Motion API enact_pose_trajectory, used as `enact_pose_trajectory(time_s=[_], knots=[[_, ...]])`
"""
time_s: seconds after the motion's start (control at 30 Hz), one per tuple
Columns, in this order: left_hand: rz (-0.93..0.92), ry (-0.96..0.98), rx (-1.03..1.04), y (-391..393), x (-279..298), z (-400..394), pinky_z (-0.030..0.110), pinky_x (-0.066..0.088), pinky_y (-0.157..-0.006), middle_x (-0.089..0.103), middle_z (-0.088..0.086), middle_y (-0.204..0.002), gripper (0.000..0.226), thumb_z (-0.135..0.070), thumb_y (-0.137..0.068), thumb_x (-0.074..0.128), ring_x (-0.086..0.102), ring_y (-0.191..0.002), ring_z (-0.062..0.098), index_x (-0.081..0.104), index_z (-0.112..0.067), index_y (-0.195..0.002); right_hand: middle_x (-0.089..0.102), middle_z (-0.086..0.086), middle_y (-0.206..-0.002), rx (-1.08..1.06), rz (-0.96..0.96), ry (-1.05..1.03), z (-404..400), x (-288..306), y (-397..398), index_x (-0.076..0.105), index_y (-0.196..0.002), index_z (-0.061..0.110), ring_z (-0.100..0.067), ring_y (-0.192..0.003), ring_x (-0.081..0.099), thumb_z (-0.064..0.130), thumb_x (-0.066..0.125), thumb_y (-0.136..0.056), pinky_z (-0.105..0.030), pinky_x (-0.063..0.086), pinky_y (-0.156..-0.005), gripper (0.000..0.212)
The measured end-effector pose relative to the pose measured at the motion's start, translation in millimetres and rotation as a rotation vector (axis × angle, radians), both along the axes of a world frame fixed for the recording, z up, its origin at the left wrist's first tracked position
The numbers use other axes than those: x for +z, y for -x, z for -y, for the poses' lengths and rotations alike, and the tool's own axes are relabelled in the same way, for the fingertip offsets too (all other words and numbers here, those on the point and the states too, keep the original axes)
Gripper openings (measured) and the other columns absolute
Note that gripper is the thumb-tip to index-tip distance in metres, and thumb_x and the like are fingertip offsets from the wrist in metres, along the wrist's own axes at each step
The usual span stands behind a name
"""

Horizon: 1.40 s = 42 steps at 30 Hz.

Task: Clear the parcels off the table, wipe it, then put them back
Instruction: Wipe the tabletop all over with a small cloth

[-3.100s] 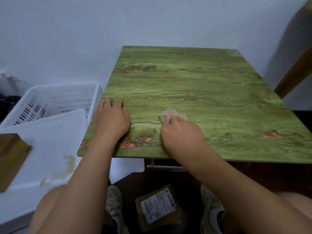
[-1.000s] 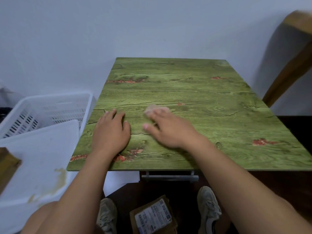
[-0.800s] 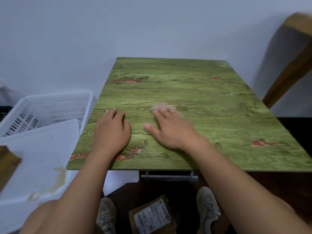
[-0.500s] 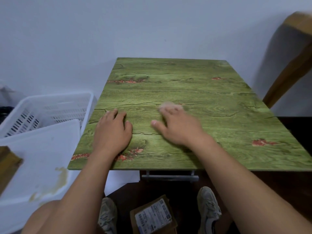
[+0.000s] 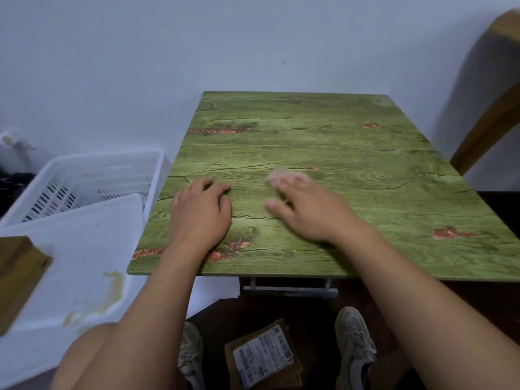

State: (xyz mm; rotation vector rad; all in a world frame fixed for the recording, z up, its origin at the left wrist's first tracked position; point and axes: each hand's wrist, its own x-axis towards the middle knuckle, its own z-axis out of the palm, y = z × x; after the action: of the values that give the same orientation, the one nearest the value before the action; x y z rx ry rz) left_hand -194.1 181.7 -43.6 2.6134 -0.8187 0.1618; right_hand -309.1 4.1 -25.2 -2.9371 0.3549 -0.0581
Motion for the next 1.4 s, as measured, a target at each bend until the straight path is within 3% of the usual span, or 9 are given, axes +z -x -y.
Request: enact_pose_trajectory(time_s=[0.1,0.27,0.43,0.6,0.73,0.8,1.07,1.2,1.4], knots=[[0.018,0.015,-0.020,-0.2,-0.4,-1.1,0.045,0.031,-0.107,0.053,0.003,-0.137,0.037,-0.027,-0.094,0.046,0.043,-0.128,0.024,0.060,-0.030,-0.128,0.015,0.002,-0.162,-0.209,-0.044,0.041,16.8,-1.2,-1.5,0.015,-0.155,0.029,-0.022,-0.149,0.010,0.068,0.015,-0.095,-0.051,0.030,-0.111,0.072],[0.011,0.016,-0.042,-0.2,0.6,-0.1,0.043,0.035,-0.103,0.054,0.002,-0.135,0.036,-0.025,-0.095,0.046,0.045,-0.126,0.025,0.061,-0.031,-0.127,0.015,0.009,-0.162,0.124,-0.031,0.008,-17.0,0.8,8.0,0.017,-0.153,0.034,-0.016,-0.148,0.012,0.067,0.020,-0.095,-0.047,0.033,-0.110,0.067],[0.005,0.010,-0.041,0.5,-0.2,-0.4,0.043,0.034,-0.104,0.053,0.003,-0.137,0.036,-0.024,-0.096,0.045,0.044,-0.127,0.025,0.061,-0.030,-0.128,0.015,0.000,-0.162,-0.219,-0.059,0.024,15.5,2.5,2.7,0.016,-0.154,0.027,-0.023,-0.149,0.010,0.068,0.014,-0.095,-0.050,0.027,-0.112,0.073],[0.015,0.023,-0.039,0.5,0.7,-0.1,0.043,0.037,-0.101,0.055,0.004,-0.136,0.035,-0.024,-0.096,0.046,0.046,-0.125,0.026,0.063,-0.029,-0.126,0.013,0.008,-0.162,0.080,-0.047,0.015,-17.2,2.3,10.2,0.016,-0.153,0.032,-0.016,-0.149,0.008,0.069,0.017,-0.094,-0.047,0.029,-0.111,0.070],[0.004,0.034,-0.050,0.2,0.6,-0.4,0.045,0.038,-0.102,0.055,0.004,-0.136,0.035,-0.023,-0.096,0.046,0.047,-0.125,0.026,0.063,-0.028,-0.126,0.012,0.001,-0.162,-0.220,-0.064,-0.016,17.5,1.1,3.9,0.015,-0.154,0.030,-0.024,-0.149,0.008,0.068,0.014,-0.095,-0.052,0.027,-0.111,0.071],[0.002,0.031,-0.049,1.1,0.5,-0.1,0.045,0.038,-0.102,0.054,0.003,-0.136,0.035,-0.024,-0.096,0.046,0.046,-0.125,0.026,0.063,-0.028,-0.126,0.010,-0.001,-0.163,-0.251,-0.087,0.009,18.3,-2.1,3.8,0.012,-0.155,0.026,-0.026,-0.150,0.006,0.070,0.013,-0.093,-0.050,0.021,-0.114,0.076],[0.006,0.033,-0.038,0.4,1.2,0.6,0.043,0.039,-0.099,0.056,0.005,-0.135,0.035,-0.024,-0.094,0.047,0.048,-0.124,0.028,0.064,-0.028,-0.125,0.011,0.008,-0.163,0.221,-0.057,0.012,-31.8,5.9,6.4,0.015,-0.155,0.028,-0.014,-0.150,0.003,0.064,0.024,-0.097,-0.037,0.016,-0.117,0.069],[-0.012,0.029,-0.041,0.4,1.8,-1.0,0.043,0.038,-0.101,0.054,0.003,-0.137,0.035,-0.025,-0.096,0.047,0.046,-0.127,0.026,0.063,-0.029,-0.126,0.011,0.008,-0.162,0.105,-0.043,-0.027,-10.7,5.0,2.4,0.016,-0.154,0.031,-0.014,-0.149,0.004,0.063,0.018,-0.098,-0.045,0.025,-0.114,0.065],[-0.041,0.055,-0.050,0.5,3.1,-3.6,0.044,0.037,-0.103,0.052,0.002,-0.139,0.035,-0.024,-0.096,0.047,0.044,-0.129,0.025,0.063,-0.028,-0.127,0.008,0.000,-0.163,-0.260,-0.079,-0.040,32.5,-0.6,4.7,0.013,-0.155,0.026,-0.025,-0.150,0.005,0.069,0.013,-0.094,-0.050,0.019,-0.114,0.074]])
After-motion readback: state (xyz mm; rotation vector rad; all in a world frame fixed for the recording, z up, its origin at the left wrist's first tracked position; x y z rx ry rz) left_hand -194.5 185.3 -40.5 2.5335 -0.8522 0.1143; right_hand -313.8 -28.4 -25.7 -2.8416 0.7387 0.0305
